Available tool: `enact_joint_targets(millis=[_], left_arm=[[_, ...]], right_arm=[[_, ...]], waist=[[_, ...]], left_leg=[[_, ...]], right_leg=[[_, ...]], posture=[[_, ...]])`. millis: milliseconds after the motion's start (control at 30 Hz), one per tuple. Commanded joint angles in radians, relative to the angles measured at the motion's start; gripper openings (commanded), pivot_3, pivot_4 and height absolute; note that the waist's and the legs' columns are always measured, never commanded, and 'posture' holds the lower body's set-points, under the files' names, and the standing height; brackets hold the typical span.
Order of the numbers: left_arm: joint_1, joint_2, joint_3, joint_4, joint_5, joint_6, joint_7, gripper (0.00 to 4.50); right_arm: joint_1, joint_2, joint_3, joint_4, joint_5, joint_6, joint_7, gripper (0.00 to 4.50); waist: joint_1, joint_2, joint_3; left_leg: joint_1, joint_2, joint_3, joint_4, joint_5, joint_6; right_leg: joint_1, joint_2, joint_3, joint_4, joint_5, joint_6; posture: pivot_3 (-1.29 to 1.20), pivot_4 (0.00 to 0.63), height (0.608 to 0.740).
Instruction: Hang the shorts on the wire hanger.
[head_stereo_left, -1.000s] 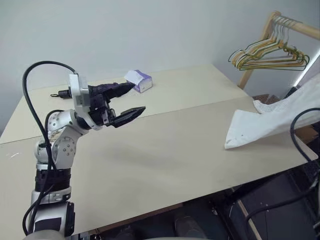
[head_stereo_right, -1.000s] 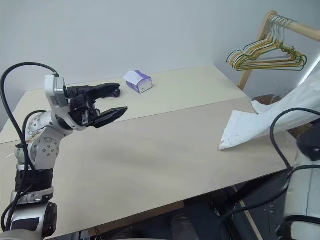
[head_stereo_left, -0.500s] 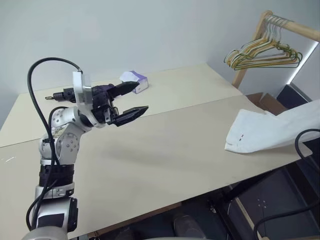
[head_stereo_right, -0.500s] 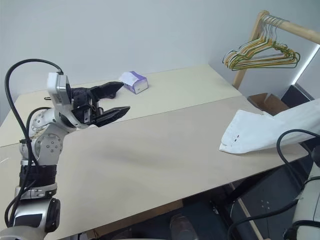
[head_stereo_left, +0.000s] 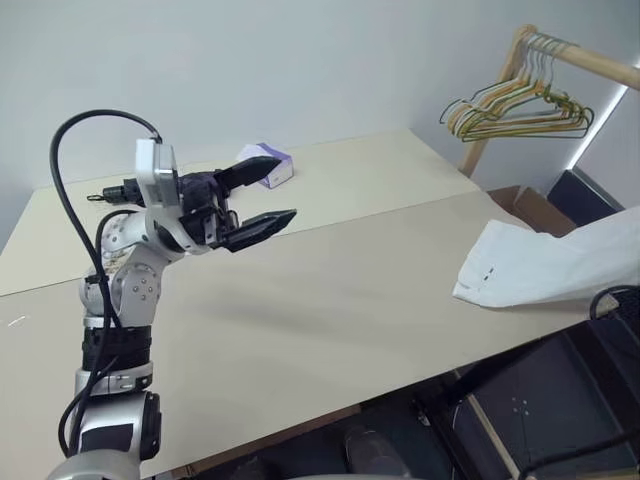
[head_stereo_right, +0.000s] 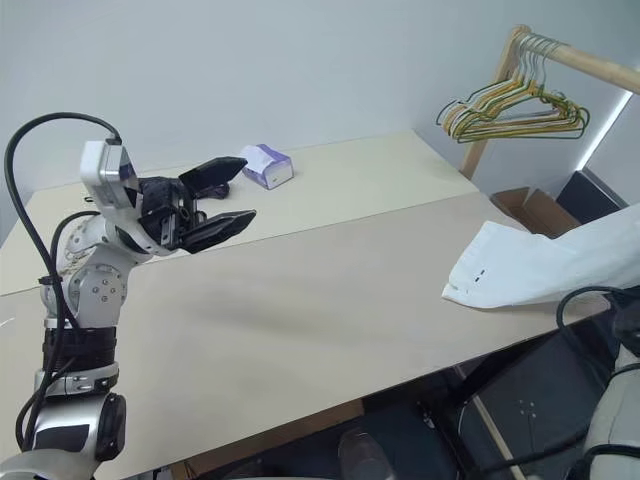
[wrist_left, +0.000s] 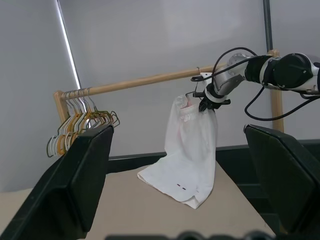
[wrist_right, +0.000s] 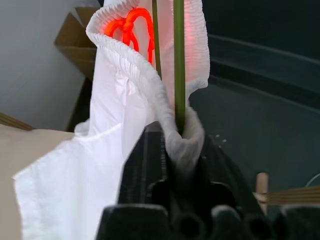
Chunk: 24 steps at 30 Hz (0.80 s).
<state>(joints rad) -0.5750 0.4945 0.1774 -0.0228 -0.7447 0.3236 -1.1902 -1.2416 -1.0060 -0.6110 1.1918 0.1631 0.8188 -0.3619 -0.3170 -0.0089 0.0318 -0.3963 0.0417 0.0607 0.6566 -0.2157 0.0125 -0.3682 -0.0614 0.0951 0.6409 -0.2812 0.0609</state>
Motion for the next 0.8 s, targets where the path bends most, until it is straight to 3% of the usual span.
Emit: enact_joint_targets(millis=[33,267,533,800], left_arm=[[-0.002,-0.001,0.019,-0.01,-0.009,-0.023,-0.001,4.5],[0.002,0.001,0.022,-0.012,-0.005,-0.023,0.0,4.5],[-0.003,0.003,0.021,-0.009,-0.008,-0.021,-0.003,4.5],[-0.01,0.001,0.017,0.002,-0.012,-0.02,-0.006,4.5]], right_arm=[[-0.013,0.007,0.086,-0.055,-0.044,-0.016,-0.015,2.07],[0.025,0.08,0.227,-0.253,-0.152,-0.017,-0.133,4.47],[0.135,0.171,0.268,-0.608,-0.244,0.096,-0.22,4.47],[0.311,0.238,0.439,-0.912,-0.432,0.062,-0.205,4.47]], waist=[[-0.003,0.0,0.0],[-0.003,0.001,0.0],[0.003,0.001,-0.001],[0.003,0.002,-0.001]], left_leg=[[0.0,0.0,0.0,0.0,0.0,0.0],[0.001,0.0,0.0,-0.001,0.0,0.0],[0.001,0.0,0.0,0.0,0.0,0.0],[0.001,0.001,0.0,0.0,0.0,0.0]], right_leg=[[0.0,0.0,0.0,0.0,0.0,0.0],[0.0,0.0,0.002,0.001,0.0,0.0],[0.0,0.0,0.001,0.001,0.0,0.001],[0.0,0.0,0.002,0.002,0.0,0.001]], posture=[[-0.24,0.0,0.74],[-0.23,0.0,0.74],[-0.23,0.0,0.74],[-0.21,0.0,0.74]])
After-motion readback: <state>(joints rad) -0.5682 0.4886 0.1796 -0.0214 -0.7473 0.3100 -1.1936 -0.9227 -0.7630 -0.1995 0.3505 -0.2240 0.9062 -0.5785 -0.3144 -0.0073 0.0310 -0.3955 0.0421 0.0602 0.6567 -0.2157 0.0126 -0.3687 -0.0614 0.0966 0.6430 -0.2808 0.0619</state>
